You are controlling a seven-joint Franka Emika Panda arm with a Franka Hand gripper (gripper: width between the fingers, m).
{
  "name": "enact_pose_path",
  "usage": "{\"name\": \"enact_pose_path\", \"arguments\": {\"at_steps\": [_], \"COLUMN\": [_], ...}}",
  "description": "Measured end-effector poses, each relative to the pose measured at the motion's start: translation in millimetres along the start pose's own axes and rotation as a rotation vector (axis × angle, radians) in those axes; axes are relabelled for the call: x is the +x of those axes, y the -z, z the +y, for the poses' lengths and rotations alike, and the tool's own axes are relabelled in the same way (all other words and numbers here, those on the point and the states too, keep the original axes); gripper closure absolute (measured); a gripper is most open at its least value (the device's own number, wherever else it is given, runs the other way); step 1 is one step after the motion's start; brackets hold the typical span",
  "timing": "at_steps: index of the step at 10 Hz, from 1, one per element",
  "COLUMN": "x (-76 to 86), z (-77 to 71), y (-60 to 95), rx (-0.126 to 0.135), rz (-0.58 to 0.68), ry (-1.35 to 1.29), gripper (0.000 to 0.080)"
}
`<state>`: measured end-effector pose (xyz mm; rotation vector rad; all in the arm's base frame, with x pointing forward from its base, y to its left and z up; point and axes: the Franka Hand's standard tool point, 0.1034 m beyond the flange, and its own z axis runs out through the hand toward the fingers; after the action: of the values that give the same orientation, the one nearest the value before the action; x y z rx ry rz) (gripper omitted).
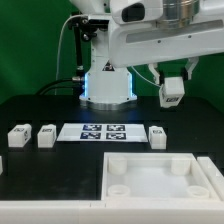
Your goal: Assemble one leg
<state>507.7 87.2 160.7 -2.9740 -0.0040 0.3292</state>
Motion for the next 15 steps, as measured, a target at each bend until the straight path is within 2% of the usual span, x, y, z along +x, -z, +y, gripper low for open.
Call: {"name": "enact_pose_path", "arguments": {"at_steps": [1,2,3,4,5,6,7,8,9,11,12,13,15], "x": [4.1,15.0,28.7,51.0,64.9,67.9,70.0,68.1,65.9,67.8,74.1,85.5,106.9], "z": [0.8,-2.8,-2.7,-2.8,-4.8,-4.3,-1.0,1.0,0.1,-0.1,-1.4,-6.7,1.9], "y": [2.9,14.0,32.2,54.5,69.2,70.8,71.0,67.9,64.1,63.7,49.3,33.3,19.9], "rx": [-0.011,-0.019,-0.020,-0.012,0.023,0.045,0.028,0.015,0.020,0.017,-0.008,-0.012,-0.026], "rz": [0.113,0.230,0.271,0.369,0.478,0.552,0.647,0.687,0.653,0.665,0.724,0.730,0.775], "ry": [0.004,0.028,0.067,0.069,0.046,0.018,0.017,0.018,0.019,0.023,0.047,0.069,0.080], "gripper": [0.0508,0.0508,0.0507,0.0507,0.0507,0.0507,0.0507,0.0507,0.0507,0.0507,0.0507,0.0507,0.0507]}}
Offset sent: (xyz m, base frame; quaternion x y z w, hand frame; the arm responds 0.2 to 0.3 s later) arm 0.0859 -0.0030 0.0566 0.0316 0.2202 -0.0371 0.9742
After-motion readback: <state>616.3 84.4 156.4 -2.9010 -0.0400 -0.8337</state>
